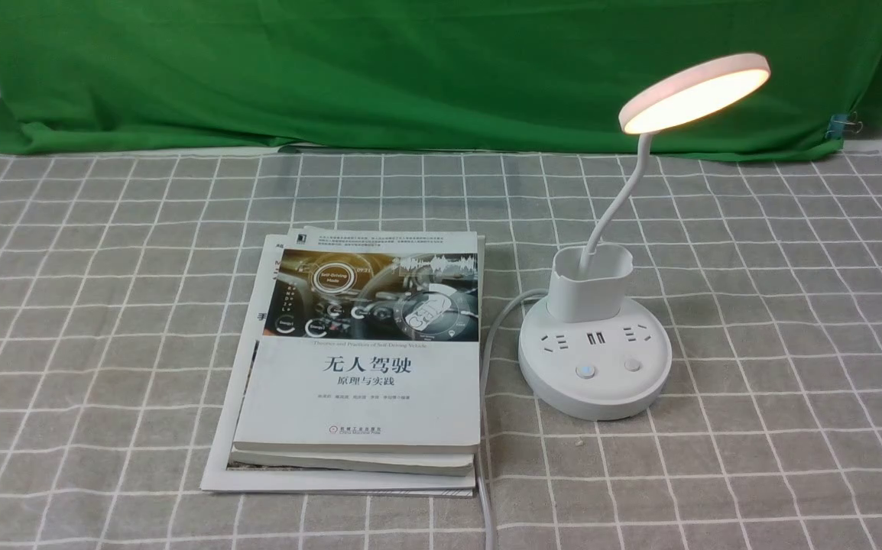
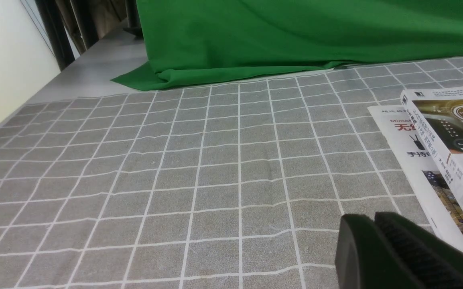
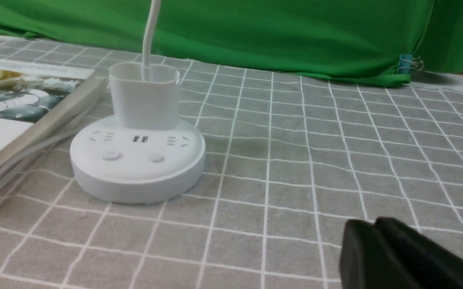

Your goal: Turn on the desk lamp on the grey coffee tablecloth with your hand.

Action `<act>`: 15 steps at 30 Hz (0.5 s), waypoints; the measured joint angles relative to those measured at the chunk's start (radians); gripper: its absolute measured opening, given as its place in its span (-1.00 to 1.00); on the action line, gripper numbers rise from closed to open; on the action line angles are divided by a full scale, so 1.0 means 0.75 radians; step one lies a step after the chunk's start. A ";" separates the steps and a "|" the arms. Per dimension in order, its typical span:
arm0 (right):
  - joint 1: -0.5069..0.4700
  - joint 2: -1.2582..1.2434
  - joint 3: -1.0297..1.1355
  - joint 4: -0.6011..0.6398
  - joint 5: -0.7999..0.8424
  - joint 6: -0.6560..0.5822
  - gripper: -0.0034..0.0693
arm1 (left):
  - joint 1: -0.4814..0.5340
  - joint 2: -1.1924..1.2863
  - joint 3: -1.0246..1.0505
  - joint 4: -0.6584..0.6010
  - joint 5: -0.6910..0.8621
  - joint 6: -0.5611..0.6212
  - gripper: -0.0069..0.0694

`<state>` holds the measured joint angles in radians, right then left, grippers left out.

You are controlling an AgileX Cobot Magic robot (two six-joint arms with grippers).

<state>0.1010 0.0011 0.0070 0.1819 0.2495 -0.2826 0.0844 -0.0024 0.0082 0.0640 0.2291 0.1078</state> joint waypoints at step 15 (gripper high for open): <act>0.000 0.000 0.000 0.000 0.000 0.000 -0.59 | 0.000 0.000 0.000 0.000 0.000 -0.001 -0.77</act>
<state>0.1010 0.0011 0.0070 0.1819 0.2495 -0.2826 0.0844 -0.0024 0.0082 0.0640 0.2291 0.1073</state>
